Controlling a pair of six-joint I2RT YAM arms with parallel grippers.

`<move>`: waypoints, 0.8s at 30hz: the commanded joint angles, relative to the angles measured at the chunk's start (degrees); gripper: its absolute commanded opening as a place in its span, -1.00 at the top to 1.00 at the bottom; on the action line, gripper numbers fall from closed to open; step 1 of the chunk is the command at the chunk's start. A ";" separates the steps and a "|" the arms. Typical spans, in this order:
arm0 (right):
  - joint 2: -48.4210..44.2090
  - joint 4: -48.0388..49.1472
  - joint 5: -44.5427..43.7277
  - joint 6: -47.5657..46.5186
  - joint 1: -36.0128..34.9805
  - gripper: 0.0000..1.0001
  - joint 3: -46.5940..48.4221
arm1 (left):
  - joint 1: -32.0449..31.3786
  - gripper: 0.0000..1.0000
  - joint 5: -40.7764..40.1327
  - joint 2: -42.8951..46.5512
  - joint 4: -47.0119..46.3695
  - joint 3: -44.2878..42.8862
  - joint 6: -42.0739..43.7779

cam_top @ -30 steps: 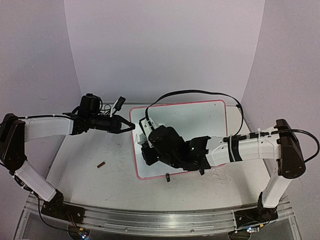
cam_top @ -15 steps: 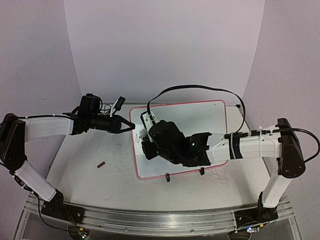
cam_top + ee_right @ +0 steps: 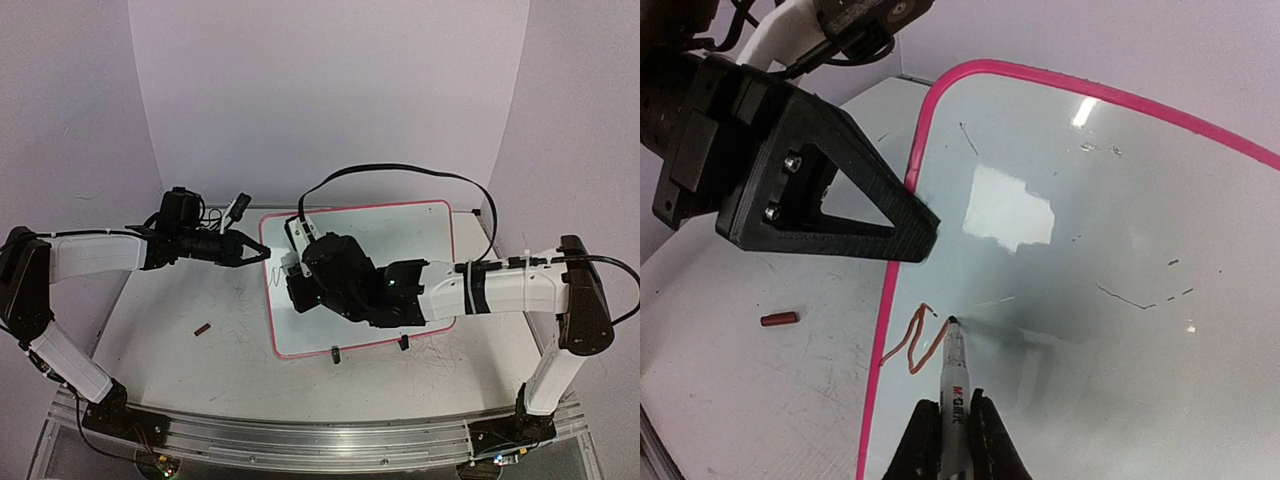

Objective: Write a sentence on the whiteboard

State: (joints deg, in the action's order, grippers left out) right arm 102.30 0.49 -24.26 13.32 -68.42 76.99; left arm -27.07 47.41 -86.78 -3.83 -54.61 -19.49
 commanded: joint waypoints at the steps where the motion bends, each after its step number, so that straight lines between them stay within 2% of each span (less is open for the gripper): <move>1: -5.53 1.35 2.63 0.50 0.84 1.00 -3.12 | -0.18 0.77 1.74 -0.02 -1.81 -0.05 0.06; 11: -4.03 3.58 7.44 1.45 0.82 1.00 -5.19 | -0.21 0.77 1.78 -0.14 -1.76 -0.01 0.15; 24: -1.96 3.98 6.37 1.63 0.83 1.00 -4.27 | -0.18 0.77 1.86 -0.05 -1.75 -0.11 0.14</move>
State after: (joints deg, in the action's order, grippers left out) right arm 99.28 2.90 -17.02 14.24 -67.57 71.79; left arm -27.05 47.88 -86.80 -4.05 -54.61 -19.49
